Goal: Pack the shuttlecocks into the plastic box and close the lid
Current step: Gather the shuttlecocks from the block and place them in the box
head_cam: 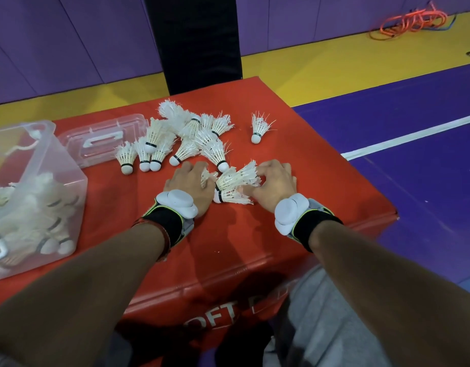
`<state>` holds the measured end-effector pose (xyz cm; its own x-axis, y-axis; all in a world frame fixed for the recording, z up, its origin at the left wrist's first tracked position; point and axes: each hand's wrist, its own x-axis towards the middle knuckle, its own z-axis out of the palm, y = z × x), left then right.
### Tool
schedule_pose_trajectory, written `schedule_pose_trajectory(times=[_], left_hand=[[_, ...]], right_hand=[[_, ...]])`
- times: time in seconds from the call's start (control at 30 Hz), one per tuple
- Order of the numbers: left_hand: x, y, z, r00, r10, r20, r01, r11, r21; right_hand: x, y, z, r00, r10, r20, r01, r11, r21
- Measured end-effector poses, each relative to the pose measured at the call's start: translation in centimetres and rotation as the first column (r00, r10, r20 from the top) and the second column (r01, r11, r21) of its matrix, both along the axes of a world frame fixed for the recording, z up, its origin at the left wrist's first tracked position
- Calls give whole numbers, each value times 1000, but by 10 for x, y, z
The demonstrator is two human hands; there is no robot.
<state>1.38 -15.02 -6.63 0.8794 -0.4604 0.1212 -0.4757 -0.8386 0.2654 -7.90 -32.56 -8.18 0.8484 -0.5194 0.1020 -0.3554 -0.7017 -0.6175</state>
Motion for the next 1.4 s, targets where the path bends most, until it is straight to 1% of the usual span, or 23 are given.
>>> schedule_pose_trajectory(times=[0.17,0.27,0.37,0.53,0.73,0.8,0.9,0.97,1.13,1.27,1.3,1.4], left_hand=[[-6,5,2,999,-30,-21,29,998,-50],[-6,10,3,998,-32,-62,27,996,-86],[-5,18,5,998,-13,-58,8,996,-83],[-1,32,9,997,51,-59,-56,994,-91],[-4,39,17,999,17,-38,-19,999,-49],[-3,39,19,999,-30,-28,29,999,-35],[-2,36,24,995,-99,-32,100,994,47],[-2,30,30,994,-97,-45,102,989,107],[-6,13,50,981,-54,-189,103,960,260],[-16,0,61,979,-46,-196,139,861,490],[-17,-2,62,975,-32,-219,145,839,524],[-16,-5,66,961,1,-277,158,820,550]], right_hand=[[-4,5,-2,995,100,-15,-100,995,8],[-4,10,-2,991,135,-6,-135,991,25],[-2,17,-1,982,190,-10,-189,981,42],[-1,34,-1,955,296,-27,-296,955,23],[4,42,-2,948,316,-39,-316,949,-6],[3,42,-2,947,317,-41,-318,948,-19],[1,41,-1,943,331,-32,-332,943,-30],[0,40,0,943,331,-19,-332,943,-25],[-1,38,2,940,341,-17,-341,939,-36],[-2,36,4,935,353,-25,-354,934,-40],[-1,36,5,933,358,-31,-359,932,-43],[-2,36,6,928,370,-44,-372,927,-45]])
